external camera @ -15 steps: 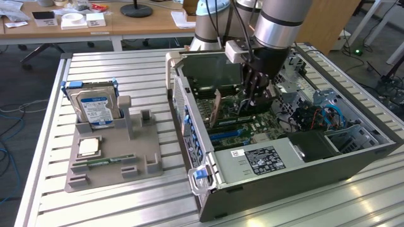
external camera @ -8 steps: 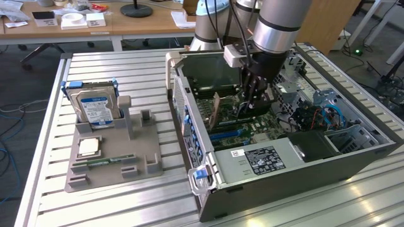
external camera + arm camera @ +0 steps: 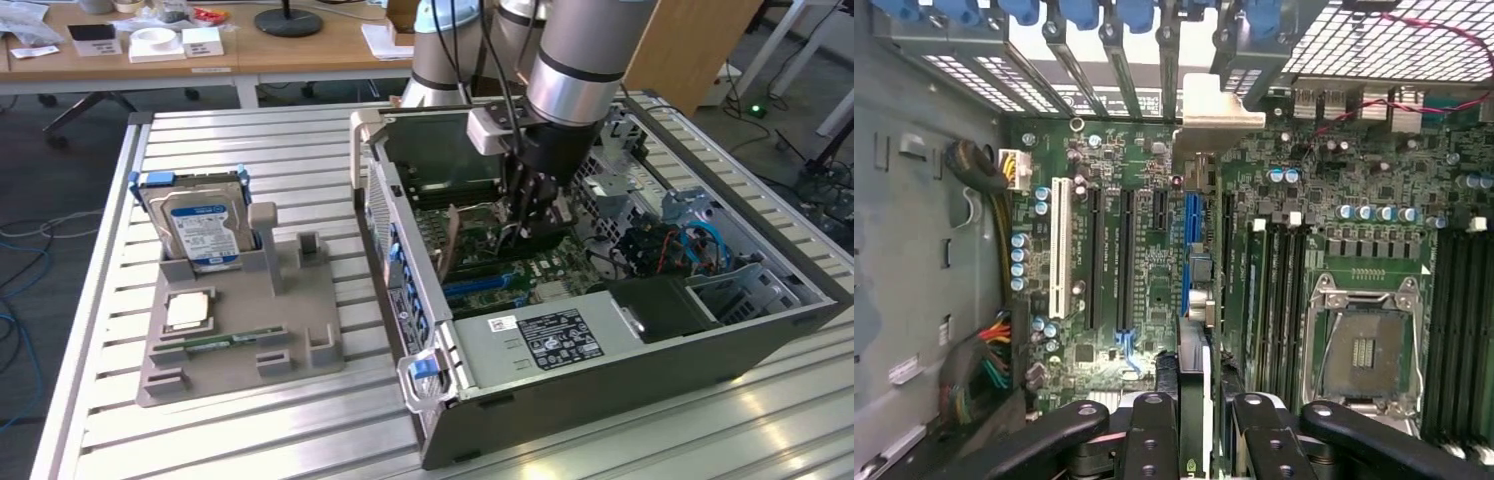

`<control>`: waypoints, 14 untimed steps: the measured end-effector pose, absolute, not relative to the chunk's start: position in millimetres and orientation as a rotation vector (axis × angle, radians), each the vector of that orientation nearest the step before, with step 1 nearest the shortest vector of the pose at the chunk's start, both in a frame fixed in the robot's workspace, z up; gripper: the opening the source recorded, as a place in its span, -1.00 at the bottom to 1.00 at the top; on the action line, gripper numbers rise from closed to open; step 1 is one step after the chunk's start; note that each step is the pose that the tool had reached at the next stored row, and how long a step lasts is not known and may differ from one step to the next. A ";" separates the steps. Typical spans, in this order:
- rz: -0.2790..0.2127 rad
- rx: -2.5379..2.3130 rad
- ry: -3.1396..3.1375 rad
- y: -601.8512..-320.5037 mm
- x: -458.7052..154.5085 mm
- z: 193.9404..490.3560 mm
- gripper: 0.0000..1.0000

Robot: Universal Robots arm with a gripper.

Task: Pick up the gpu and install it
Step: 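Insert the gpu into the slot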

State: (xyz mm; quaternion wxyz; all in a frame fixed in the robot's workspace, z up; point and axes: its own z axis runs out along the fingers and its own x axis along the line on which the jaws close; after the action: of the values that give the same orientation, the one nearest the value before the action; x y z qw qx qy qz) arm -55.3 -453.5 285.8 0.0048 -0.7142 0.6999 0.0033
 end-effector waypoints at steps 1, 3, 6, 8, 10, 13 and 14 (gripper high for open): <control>0.010 -2.237 2.192 -453.5 -55.7 284.0 -0.48; 0.010 -2.236 2.193 -453.5 -56.6 280.6 -0.48; 0.010 -2.235 2.194 -453.5 -57.9 275.6 -0.48; 0.010 -2.235 2.194 -453.5 -58.4 272.9 -0.48; 0.010 -2.235 2.195 -453.5 -58.5 272.3 -0.48; 0.010 -2.234 2.195 -453.5 -58.7 272.2 -0.48; 0.011 -2.234 2.195 -453.5 -59.3 272.0 -0.48</control>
State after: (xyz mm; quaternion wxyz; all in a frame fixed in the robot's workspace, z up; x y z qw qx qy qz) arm -59.3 -453.5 272.0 0.0048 -0.7133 0.7008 0.0034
